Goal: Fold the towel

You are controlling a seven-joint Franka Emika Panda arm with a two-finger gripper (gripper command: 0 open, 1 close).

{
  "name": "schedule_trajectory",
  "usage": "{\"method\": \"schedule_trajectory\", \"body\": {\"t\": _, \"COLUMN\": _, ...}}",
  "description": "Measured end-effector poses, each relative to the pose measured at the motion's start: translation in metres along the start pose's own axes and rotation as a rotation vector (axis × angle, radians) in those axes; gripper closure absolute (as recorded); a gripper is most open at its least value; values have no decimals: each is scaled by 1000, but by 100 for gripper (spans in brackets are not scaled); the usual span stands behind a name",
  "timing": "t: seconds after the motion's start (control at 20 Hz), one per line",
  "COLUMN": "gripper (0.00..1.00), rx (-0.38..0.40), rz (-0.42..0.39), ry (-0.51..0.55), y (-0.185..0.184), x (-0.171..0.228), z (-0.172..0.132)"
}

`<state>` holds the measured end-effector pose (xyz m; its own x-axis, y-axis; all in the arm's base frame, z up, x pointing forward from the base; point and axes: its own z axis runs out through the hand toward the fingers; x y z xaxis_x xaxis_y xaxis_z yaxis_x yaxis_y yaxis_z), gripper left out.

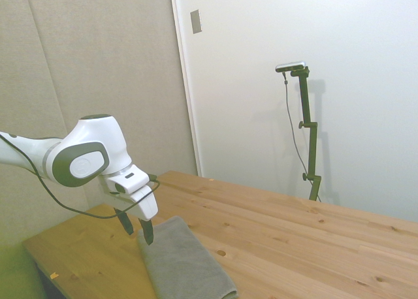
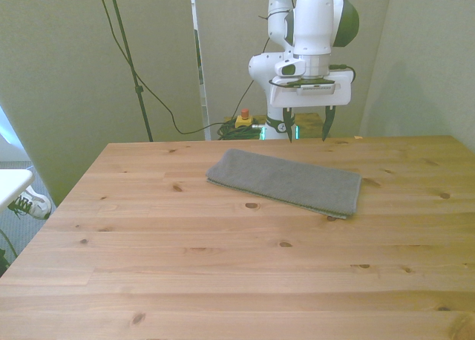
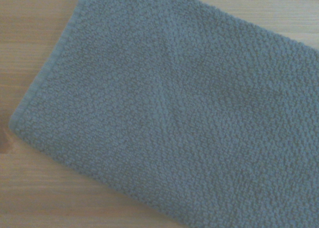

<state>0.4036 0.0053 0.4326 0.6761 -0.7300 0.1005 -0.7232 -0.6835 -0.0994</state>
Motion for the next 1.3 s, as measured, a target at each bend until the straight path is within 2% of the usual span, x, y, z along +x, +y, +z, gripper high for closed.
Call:
{"method": "schedule_trajectory", "body": {"t": 0.2, "gripper": 0, "rx": 17, "rz": 23, "ry": -7, "y": -7, "x": 5, "z": -2}}
{"method": "schedule_trajectory", "body": {"t": 0.35, "gripper": 0, "rx": 34, "rz": 87, "ry": 12, "y": -37, "x": 18, "z": -9}}
{"method": "schedule_trajectory", "body": {"t": 0.45, "gripper": 0, "rx": 18, "rz": 138, "ry": 20, "y": -66, "x": 19, "z": -8}}
{"method": "schedule_trajectory", "body": {"t": 0.8, "gripper": 0, "rx": -175, "rz": 338, "ry": 75, "y": -169, "x": 4, "z": 17}}
{"method": "schedule_trajectory", "body": {"t": 1.05, "gripper": 0, "rx": -314, "rz": 351, "ry": 144, "y": -240, "x": -22, "z": 46}}
{"method": "schedule_trajectory", "body": {"t": 1.3, "gripper": 0, "rx": -400, "rz": 331, "ry": 233, "y": -282, "x": -35, "z": 75}}
